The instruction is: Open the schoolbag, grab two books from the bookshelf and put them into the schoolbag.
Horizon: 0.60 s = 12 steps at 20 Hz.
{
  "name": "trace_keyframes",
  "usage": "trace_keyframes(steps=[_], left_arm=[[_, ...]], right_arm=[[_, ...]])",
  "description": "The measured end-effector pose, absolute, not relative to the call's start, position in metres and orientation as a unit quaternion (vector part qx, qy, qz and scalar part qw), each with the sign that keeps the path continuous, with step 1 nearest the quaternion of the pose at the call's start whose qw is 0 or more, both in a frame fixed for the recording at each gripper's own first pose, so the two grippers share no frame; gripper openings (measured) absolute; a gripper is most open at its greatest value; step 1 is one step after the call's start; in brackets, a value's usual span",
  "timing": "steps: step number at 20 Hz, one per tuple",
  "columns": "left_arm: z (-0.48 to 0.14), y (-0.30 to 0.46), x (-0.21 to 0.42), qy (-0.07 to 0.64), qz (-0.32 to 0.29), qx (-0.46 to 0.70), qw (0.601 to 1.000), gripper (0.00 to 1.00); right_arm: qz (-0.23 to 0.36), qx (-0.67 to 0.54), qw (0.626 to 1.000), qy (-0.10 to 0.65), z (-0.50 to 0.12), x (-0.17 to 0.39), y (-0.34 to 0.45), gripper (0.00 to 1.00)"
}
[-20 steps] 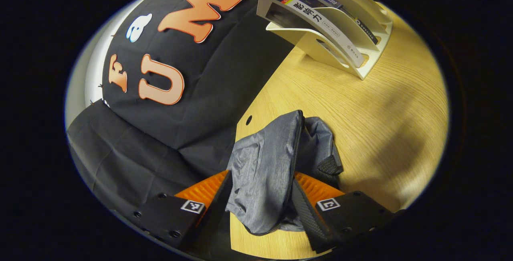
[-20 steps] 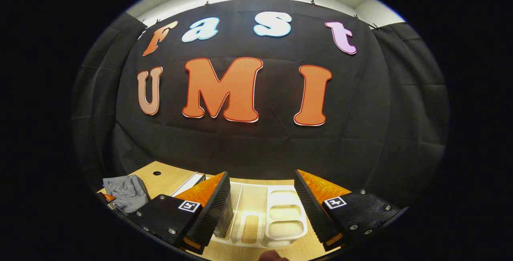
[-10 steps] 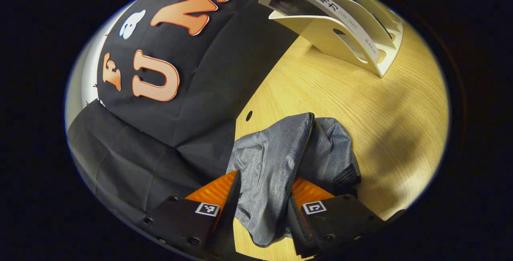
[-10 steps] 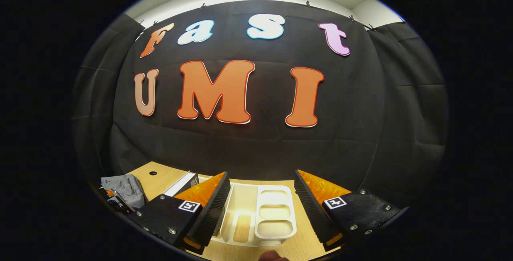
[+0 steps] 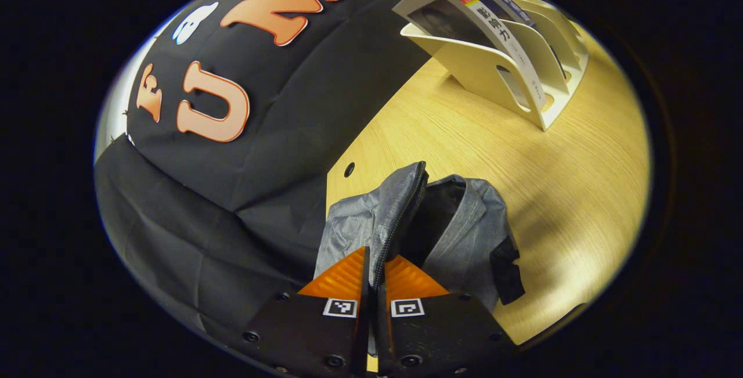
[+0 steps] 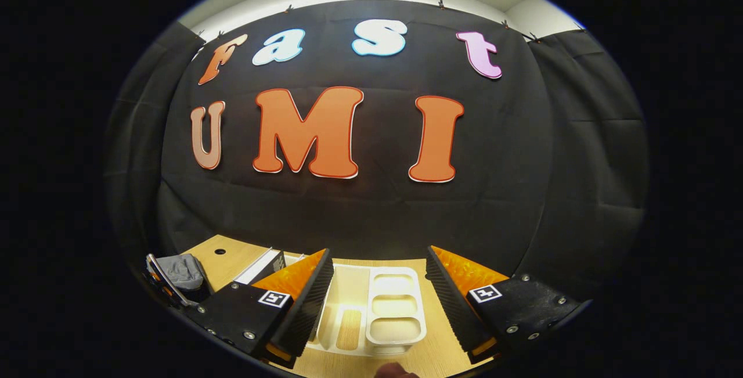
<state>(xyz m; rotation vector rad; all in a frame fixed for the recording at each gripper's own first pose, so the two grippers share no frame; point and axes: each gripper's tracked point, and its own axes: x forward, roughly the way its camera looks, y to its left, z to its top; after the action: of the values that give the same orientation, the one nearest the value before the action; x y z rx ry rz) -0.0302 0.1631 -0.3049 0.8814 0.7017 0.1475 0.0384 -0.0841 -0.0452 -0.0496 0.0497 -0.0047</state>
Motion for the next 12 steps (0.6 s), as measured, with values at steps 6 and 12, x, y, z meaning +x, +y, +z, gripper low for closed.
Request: trace_keyframes(steps=[6, 12], left_arm=[[-0.287, 0.179, -0.025, 0.368, 0.003, 0.324, 0.871, 0.06], [-0.259, 0.203, -0.014, 0.391, -0.076, 0.242, 0.885, 0.06]], right_arm=[[0.001, -0.044, 0.998, 0.042, -0.046, 0.040, -0.052, 0.96], [-0.006, -0.060, 0.995, 0.078, -0.046, 0.044, 0.009, 0.96]])
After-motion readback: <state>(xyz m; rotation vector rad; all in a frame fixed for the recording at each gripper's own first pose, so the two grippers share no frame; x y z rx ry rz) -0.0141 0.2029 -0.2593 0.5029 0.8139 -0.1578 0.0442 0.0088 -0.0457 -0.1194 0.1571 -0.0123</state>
